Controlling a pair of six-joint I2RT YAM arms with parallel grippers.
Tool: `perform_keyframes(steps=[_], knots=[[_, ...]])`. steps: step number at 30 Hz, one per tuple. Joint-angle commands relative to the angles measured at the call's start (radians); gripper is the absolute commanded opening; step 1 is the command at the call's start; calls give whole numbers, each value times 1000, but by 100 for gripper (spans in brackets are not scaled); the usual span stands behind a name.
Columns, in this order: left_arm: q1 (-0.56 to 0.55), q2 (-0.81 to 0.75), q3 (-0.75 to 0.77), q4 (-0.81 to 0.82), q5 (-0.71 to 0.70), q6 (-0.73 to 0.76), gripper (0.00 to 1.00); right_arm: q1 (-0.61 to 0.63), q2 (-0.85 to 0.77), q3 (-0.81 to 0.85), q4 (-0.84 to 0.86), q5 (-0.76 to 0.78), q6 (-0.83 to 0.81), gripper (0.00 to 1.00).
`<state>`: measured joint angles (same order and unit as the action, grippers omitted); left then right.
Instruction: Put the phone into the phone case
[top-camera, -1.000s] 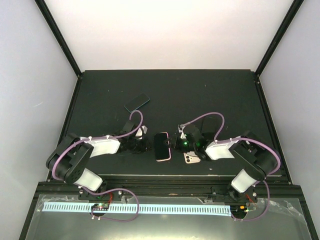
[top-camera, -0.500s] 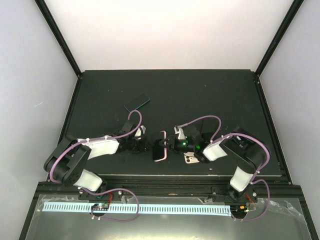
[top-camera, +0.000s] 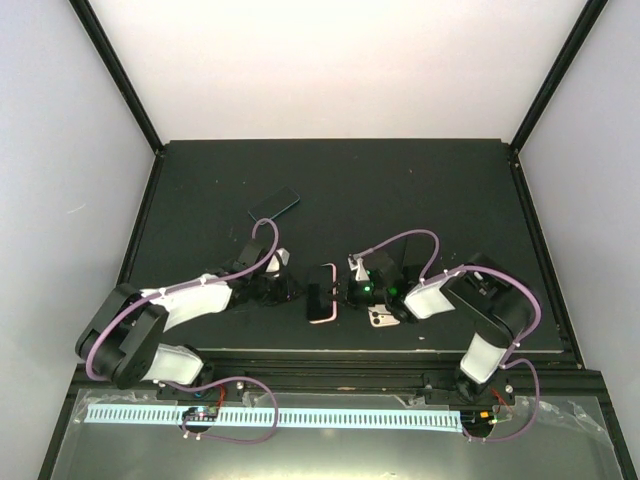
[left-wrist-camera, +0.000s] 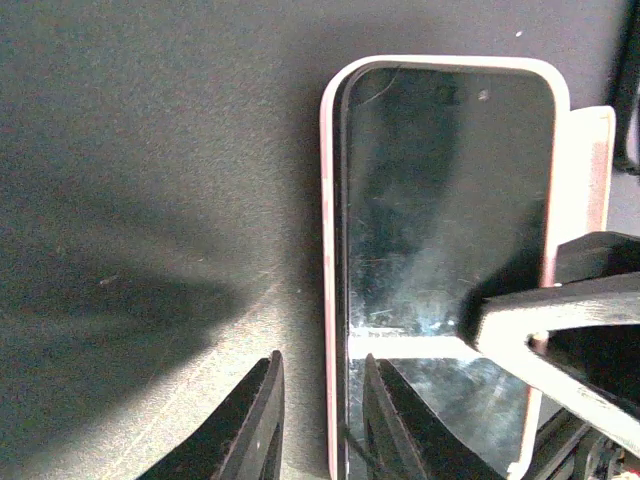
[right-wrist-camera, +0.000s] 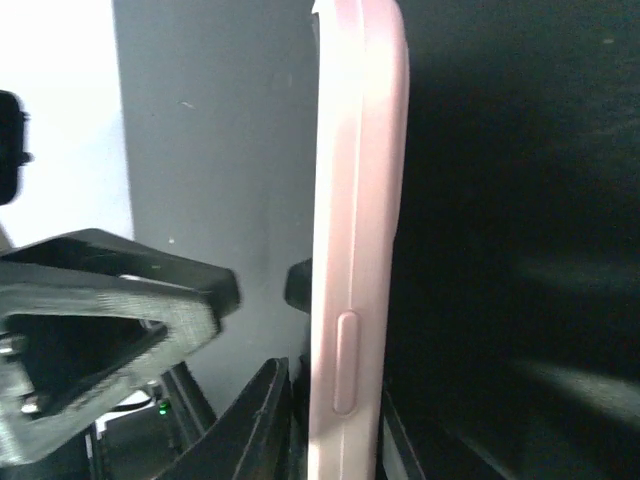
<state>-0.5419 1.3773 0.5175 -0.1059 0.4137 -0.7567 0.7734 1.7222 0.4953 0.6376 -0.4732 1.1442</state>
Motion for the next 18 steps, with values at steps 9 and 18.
perform_keyframes(steps=[9, 18], knots=[[30, -45, -22, 29, 83, -29, 29, -5, -33, 39, -114, 18, -102, 19], [215, -290, -62, 74, 325, 3, 66, -29, -154, 1, 83, -154, -101, 13]])
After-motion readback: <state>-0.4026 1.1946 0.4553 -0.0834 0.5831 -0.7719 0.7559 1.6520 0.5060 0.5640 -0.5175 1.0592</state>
